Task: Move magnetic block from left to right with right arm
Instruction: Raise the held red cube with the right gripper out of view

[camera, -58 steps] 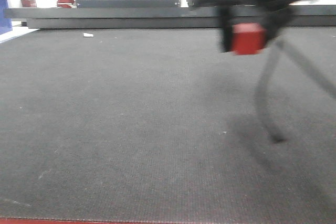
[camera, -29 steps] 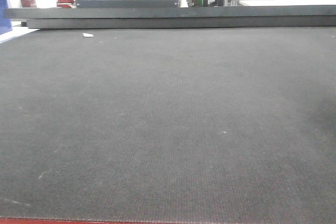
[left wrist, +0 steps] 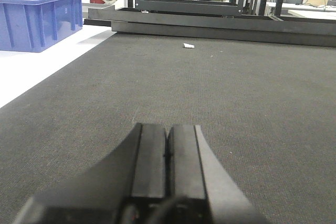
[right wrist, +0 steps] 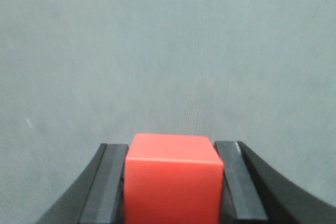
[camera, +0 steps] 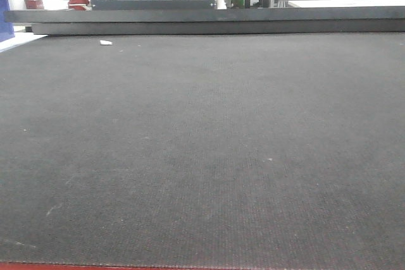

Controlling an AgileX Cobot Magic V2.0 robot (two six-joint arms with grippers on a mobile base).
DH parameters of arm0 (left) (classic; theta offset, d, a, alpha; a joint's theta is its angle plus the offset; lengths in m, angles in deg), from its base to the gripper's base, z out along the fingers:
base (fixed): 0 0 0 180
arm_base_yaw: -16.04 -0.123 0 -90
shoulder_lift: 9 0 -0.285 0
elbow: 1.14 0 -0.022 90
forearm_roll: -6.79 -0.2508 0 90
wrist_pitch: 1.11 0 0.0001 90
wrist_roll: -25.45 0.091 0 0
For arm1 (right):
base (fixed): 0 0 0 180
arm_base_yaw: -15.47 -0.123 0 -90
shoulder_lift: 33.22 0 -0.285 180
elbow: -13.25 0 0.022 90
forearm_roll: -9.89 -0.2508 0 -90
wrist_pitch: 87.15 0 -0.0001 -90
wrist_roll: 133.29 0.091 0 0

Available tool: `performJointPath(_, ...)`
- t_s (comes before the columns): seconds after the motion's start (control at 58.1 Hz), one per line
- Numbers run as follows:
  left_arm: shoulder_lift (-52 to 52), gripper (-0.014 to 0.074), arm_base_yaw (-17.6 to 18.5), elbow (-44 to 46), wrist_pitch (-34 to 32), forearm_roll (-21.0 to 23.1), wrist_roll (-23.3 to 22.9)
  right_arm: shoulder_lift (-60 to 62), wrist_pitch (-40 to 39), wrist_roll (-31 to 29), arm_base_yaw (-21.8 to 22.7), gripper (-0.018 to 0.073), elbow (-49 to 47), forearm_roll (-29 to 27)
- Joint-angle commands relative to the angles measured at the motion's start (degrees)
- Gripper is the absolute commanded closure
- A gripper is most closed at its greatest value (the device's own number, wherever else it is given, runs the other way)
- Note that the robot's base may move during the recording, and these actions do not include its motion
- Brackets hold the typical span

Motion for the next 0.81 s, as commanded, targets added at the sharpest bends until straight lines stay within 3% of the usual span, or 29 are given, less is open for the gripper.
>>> performJointPath(0.0,0.70,0.0722,0.01,-0.44,-4.80,0.27,-0.34,3.75,-4.12,-0.67,0.48,0.0323,-1.52,0.39)
performJointPath(0.378,0.70,0.0722,0.01,-0.44,-4.80,0.27,-0.34,16.67,-5.88,-0.67,0.48,0.0323,-1.52,0.39)
performJointPath(0.791,0.70,0.0722,0.01,-0.44,-4.80,0.27,-0.34,17.20,-5.66,-0.67,0.48,0.0323,-1.52,0.39)
